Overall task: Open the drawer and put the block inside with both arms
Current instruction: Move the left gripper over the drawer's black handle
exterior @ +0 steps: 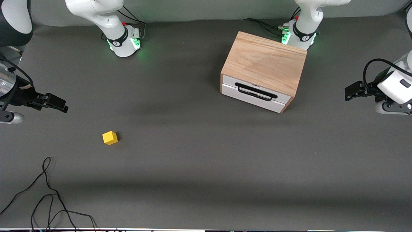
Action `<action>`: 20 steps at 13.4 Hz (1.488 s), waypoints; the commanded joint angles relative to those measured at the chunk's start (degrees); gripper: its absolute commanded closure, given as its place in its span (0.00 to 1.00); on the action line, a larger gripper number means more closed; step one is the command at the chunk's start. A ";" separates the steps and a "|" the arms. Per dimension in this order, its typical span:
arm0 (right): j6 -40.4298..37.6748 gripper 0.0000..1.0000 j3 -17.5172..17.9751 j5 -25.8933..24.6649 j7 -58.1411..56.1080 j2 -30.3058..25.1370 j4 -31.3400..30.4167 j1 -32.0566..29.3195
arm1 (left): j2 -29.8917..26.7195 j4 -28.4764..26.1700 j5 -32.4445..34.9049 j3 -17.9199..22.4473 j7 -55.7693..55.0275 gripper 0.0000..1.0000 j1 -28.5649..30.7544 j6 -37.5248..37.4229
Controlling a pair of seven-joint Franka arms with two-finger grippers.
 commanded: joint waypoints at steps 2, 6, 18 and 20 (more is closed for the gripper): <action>0.53 0.00 0.28 -0.55 1.13 0.28 -0.02 -0.09 | -0.92 0.14 0.05 0.46 1.37 0.00 -0.33 -0.94; 1.23 0.00 0.28 -0.55 1.05 0.54 0.07 -0.09 | -0.83 0.14 0.05 0.46 1.37 0.00 -0.33 -0.94; 1.67 0.00 0.28 -0.55 1.13 0.98 -0.46 0.08 | -0.39 -0.03 -0.30 -2.35 -15.02 0.00 -4.63 -0.33; 1.85 0.00 0.28 -0.55 1.05 1.77 -0.37 0.08 | -0.04 -0.03 -0.39 -4.19 -27.04 0.00 -7.70 -0.50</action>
